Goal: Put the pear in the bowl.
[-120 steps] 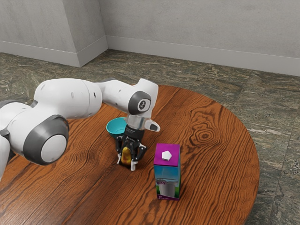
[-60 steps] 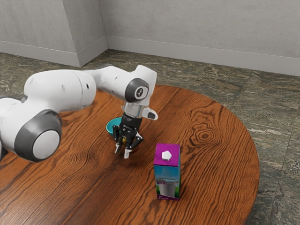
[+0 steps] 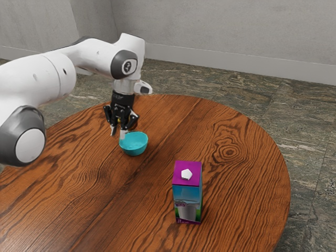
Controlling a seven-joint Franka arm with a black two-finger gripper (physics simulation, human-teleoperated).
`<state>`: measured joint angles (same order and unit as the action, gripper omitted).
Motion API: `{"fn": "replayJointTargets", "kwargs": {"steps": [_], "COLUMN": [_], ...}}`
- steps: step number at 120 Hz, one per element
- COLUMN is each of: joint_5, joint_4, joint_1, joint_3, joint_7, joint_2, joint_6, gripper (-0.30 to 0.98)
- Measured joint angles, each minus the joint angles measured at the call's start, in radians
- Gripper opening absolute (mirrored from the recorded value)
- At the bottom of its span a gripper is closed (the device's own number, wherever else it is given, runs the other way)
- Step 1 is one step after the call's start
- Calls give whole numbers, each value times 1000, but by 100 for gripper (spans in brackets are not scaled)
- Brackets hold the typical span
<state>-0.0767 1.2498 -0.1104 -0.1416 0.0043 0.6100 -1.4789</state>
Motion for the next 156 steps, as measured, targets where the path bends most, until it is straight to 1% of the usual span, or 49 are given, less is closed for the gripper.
{"fn": "replayJointTargets", "kwargs": {"steps": [17, 40, 60, 93, 114, 123, 133, 137, 143, 156], "joint_5": [-4, 4, 13, 16, 28, 30, 31, 32, 35, 57], "joint_4": [-44, -109, -92, -36, -14, -13, -13, -4, 47, 212], "joint_1": [57, 76, 75, 66, 60, 59, 52, 42, 16, -60], "joint_3": [0, 0, -1, -1, 0, 0, 2, 2, 4, 7], "joint_7": [8, 21, 28, 36, 42, 44, 46, 47, 52, 76], "joint_2": [32, 129, 156, 141, 109, 102, 66, 30, -64, -333], "joint_6": [-68, -157, -196, -215, -214, -212, -209, -209, -209, -212], "gripper": [1, 0, -2, -3, 33, 44, 52, 54, 57, 62]}}
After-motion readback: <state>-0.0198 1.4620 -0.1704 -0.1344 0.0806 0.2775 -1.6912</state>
